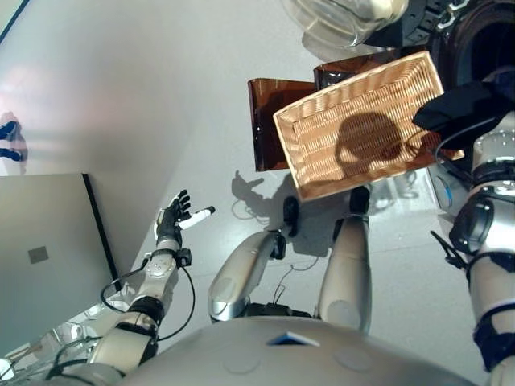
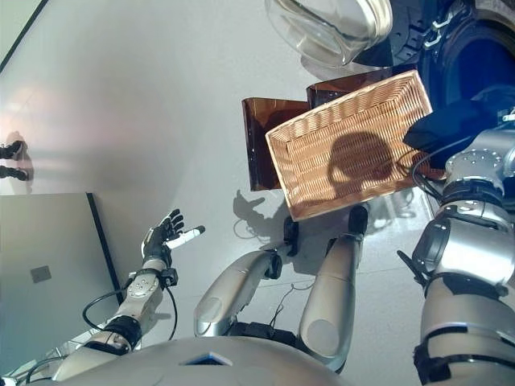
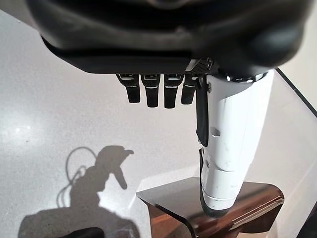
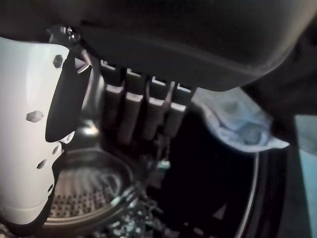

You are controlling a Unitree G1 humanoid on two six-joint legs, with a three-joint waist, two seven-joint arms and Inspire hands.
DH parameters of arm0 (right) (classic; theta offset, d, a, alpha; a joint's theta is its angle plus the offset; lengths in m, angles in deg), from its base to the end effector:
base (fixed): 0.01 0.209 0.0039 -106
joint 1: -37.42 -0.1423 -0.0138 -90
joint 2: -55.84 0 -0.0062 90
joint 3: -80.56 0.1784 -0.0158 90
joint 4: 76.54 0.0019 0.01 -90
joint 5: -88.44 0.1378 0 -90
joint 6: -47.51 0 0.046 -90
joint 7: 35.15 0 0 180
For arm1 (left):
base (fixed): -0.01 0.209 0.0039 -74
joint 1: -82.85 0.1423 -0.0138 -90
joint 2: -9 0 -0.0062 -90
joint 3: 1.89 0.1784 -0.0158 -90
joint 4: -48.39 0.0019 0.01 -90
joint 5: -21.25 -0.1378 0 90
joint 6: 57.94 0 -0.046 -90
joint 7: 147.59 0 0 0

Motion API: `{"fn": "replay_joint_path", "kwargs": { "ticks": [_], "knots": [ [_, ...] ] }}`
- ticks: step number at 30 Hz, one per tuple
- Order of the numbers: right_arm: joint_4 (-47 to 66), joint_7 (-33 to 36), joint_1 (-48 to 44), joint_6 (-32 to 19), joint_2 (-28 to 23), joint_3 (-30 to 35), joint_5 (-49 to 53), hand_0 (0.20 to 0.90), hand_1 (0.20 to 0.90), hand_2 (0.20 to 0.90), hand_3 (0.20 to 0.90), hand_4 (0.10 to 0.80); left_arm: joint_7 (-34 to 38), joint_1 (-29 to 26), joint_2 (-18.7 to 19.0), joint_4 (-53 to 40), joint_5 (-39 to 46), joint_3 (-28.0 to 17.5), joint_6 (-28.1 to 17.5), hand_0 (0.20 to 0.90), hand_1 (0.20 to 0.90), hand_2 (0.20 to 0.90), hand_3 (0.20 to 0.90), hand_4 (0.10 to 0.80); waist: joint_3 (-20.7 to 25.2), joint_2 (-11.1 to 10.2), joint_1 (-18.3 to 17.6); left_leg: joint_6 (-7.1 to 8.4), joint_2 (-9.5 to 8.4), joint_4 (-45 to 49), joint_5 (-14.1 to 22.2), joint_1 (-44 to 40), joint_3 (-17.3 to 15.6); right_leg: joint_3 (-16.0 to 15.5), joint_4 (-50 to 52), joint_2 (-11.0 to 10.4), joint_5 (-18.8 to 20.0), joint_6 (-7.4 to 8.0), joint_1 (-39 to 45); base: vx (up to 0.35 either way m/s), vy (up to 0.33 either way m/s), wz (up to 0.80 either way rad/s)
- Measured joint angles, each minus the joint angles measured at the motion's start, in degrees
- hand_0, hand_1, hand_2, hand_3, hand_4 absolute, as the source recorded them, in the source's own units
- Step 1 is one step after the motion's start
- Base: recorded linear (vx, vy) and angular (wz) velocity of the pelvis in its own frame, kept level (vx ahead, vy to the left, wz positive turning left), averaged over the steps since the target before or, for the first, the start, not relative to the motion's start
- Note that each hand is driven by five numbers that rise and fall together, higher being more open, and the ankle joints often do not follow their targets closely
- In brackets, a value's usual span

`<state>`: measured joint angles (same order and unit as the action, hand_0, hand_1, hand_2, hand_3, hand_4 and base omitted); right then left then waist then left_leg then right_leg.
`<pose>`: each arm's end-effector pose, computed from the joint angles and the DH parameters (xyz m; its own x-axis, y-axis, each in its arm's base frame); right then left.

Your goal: Pick up the clothes and place them into the washing machine

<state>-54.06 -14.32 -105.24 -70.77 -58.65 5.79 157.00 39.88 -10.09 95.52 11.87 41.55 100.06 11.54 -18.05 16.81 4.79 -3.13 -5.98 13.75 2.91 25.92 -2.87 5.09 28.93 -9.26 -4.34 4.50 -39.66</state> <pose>0.2921 -0.3519 0.1773 0.4174 -0.9069 -0.0574 0.5288 0.1910 0.8270 0.1472 0.1956 -0.0743 0.8405 0.1880 -0.5081 -0.1755 0.9818 0.0730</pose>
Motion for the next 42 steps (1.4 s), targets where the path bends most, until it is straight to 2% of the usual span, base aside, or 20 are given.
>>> {"fn": "replay_joint_path", "kwargs": {
  "ticks": [10, 14, 18, 21, 30, 39, 42],
  "knots": [
    [-2.0, -3.4, 0.1, 2.2, 1.0, -1.2, 0.5, 0.9, 0.9, 0.9, 0.9, 0.8, -0.1, -0.4, -0.4, 1.6, 0.5, 0.0, 0.2, 0.9, 0.9, 0.9, 0.9, 0.8, 0.1, 0.1, -0.6, 0.13, 0.3, 0.3, -0.1, -0.7, 0.9, -1.0, -0.2, 0.1, 0.2, -0.14, 1.3, -0.015, 0.015, 0.02],
    [-0.7, -4.5, 1.7, 1.7, 6.1, -0.9, 0.8, 0.9, 0.9, 0.9, 0.9, 0.8, -0.1, -0.8, -0.9, 3.2, 0.5, 0.0, 0.3, 0.9, 0.9, 0.9, 0.9, 0.8, 0.2, -0.6, -1.0, 0.25, 0.97, 0.3, 0.0, -2.1, 0.9, -1.2, -0.8, 0.7, 0.4, -0.49, 3.0, -0.012, 0.014, -0.06],
    [-0.6, -5.8, 3.6, 0.4, 12.5, -1.1, 2.9, 0.9, 0.9, 0.9, 0.9, 0.8, -0.1, -0.8, -1.0, 3.3, 0.5, 0.0, 0.2, 0.9, 0.9, 0.9, 0.9, 0.8, 1.1, -3.1, -0.9, 0.89, 1.54, 0.3, -0.2, -2.4, 1.3, -1.6, -1.2, 1.2, 0.2, -0.6, 3.5, 0.002, 0.012, -0.01],
    [-0.4, -6.0, 5.2, -0.8, 15.7, -0.4, 4.2, 0.9, 0.9, 0.9, 0.9, 0.8, -0.1, -0.7, -1.0, 3.4, 0.5, -0.1, 0.3, 0.9, 0.9, 0.9, 0.9, 0.8, 1.6, -3.9, -0.8, 1.08, 1.88, 0.4, -0.1, -2.4, 1.5, -2.1, -1.4, 1.3, 0.0, -0.43, 3.7, 0.02, 0.028, 0.04],
    [3.1, -9.1, 10.4, -0.6, 26.1, -2.1, 7.2, 0.9, 0.9, 0.9, 0.9, 0.8, 0.0, -0.7, -1.0, 3.3, 0.4, 0.0, 0.3, 0.9, 0.9, 0.9, 0.9, 0.8, 1.7, -3.9, -0.4, 1.58, 2.14, 1.5, 0.3, -2.3, 2.8, -3.4, -2.3, 1.3, 0.4, -1.09, 5.1, 0.011, 0.038, 0.06],
    [3.2, -10.9, 10.5, -0.9, 27.0, -1.7, 10.0, 0.9, 0.9, 0.9, 0.9, 0.8, 0.1, 0.3, -0.9, 2.4, 0.4, -0.1, 0.2, 0.9, 0.9, 0.9, 0.9, 0.8, 3.3, -3.0, 2.3, 0.95, 1.28, 2.1, 0.5, -0.1, 2.4, -2.5, -2.0, 0.9, 0.5, -0.85, 2.8, -0.004, 0.079, 0.0],
    [3.5, -10.9, 10.5, -2.9, 27.3, -0.1, 13.0, 0.9, 0.9, 0.9, 0.9, 0.8, 0.1, 1.1, -0.9, 2.0, 0.4, -0.1, 0.2, 0.9, 0.9, 0.9, 0.9, 0.8, 4.5, -1.4, 2.5, 0.63, 0.93, 2.2, 0.7, 0.5, 1.7, -2.3, -2.1, 0.4, 0.6, -0.74, 2.2, 0.017, 0.105, 0.01]
  ]
}}
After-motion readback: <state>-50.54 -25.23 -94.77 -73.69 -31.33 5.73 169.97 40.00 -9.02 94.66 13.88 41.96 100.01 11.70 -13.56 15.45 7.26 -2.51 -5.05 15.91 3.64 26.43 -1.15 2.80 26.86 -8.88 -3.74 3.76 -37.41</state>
